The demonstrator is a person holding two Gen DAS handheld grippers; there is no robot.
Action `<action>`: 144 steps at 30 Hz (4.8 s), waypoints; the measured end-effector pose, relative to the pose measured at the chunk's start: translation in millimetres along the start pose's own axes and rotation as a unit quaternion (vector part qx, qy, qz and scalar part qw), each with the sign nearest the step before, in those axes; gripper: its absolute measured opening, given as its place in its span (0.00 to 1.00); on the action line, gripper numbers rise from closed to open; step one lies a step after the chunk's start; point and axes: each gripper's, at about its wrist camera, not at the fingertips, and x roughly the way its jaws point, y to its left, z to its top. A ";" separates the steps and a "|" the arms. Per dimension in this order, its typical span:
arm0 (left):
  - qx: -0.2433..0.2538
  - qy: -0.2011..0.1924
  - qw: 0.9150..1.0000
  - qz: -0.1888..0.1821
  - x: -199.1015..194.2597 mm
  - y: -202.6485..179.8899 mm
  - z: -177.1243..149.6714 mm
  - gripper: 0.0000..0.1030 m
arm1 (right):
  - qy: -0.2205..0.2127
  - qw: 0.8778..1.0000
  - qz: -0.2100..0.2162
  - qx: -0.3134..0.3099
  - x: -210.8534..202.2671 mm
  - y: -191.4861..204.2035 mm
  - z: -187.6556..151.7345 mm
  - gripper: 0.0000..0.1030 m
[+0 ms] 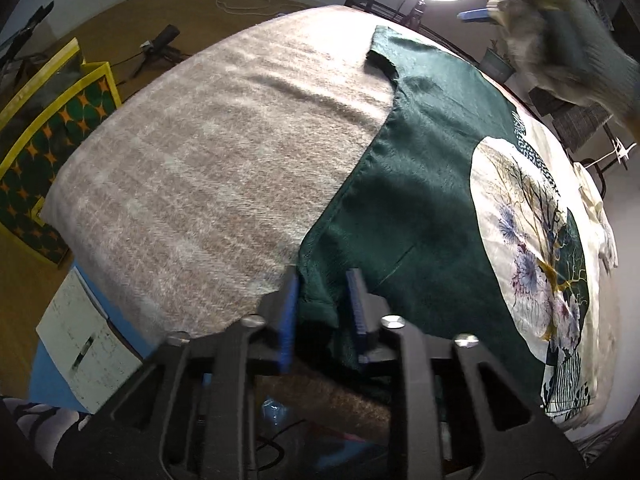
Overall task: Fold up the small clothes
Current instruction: 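Move the left tool to the green hem while the right tool reaches the green shoulder, then close the left tool on the green hem while the right tool grips the green shoulder, then lift the green side with both tools and fold it over the tree print, then open both tools and release the folded green side, then move the left tool to the white hem while the right tool reaches the white sleeve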
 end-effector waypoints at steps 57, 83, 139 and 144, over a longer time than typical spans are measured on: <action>0.195 -0.061 0.965 -0.166 -67.5 -132.5 -37.1 0.01 | -0.012 0.995 -0.075 0.060 -19.8 -154.4 0.9 0.00; 0.357 0.001 0.893 -0.272 -95.2 -210.6 -124.1 0.41 | -0.037 0.974 -0.187 0.122 -121.5 -273.0 -101.8 0.70; 0.493 0.000 0.844 -0.214 -15.1 -376.8 -224.9 0.35 | -0.190 0.924 0.008 0.333 -335.7 -420.1 -373.4 0.66; 0.463 0.012 0.858 -0.221 -11.7 -374.3 -207.9 0.02 | -0.151 0.928 0.028 0.339 -285.8 -414.5 -349.5 0.65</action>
